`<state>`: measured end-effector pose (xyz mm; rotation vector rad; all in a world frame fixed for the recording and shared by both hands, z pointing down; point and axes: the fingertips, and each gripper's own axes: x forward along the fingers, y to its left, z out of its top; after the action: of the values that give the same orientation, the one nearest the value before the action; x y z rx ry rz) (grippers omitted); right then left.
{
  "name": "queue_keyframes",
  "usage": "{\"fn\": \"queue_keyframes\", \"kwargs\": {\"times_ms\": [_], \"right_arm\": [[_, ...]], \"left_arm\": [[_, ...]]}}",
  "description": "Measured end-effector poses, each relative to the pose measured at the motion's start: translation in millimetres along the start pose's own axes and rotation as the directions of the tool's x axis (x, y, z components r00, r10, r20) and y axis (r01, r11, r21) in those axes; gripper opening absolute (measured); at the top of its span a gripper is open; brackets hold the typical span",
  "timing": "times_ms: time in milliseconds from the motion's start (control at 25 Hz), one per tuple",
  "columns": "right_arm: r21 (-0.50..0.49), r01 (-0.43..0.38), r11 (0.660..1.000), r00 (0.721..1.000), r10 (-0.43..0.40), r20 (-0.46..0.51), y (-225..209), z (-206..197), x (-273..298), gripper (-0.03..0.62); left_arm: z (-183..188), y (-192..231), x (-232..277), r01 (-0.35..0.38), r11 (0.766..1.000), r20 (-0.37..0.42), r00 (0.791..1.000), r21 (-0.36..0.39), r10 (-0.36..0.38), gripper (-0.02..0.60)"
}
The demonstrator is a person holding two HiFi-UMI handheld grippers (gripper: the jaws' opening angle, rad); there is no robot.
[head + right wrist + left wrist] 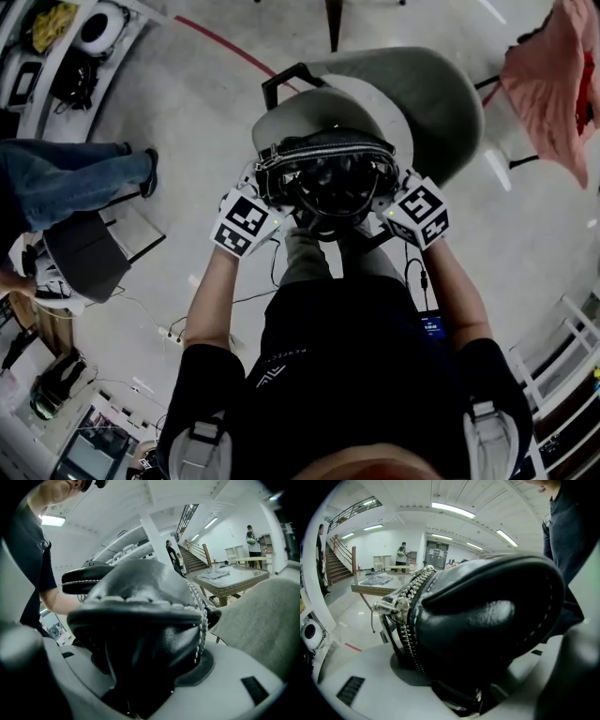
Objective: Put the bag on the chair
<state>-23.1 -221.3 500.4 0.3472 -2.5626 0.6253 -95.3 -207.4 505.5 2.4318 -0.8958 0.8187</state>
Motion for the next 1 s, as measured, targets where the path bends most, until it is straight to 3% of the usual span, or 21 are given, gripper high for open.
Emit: {"fn": "queue_keyframes", "kwargs": {"times_ms": [400,1000], "right_arm": [[0.005,0.013,1.0,1.0,-0.012,-0.009,-42,-22,17,0.265],[0.084,0.095,0.992,0.995,-0.094,-0.02,-65,-87,12,0.265]], "left_arm": [[-12,22,45,-0.001,1.0,-0.006,1.0,0.005,0.001,0.278],[-45,7,101,0.066,0.997,-0.089,0.994,0.048,-0.062,0.29]]}}
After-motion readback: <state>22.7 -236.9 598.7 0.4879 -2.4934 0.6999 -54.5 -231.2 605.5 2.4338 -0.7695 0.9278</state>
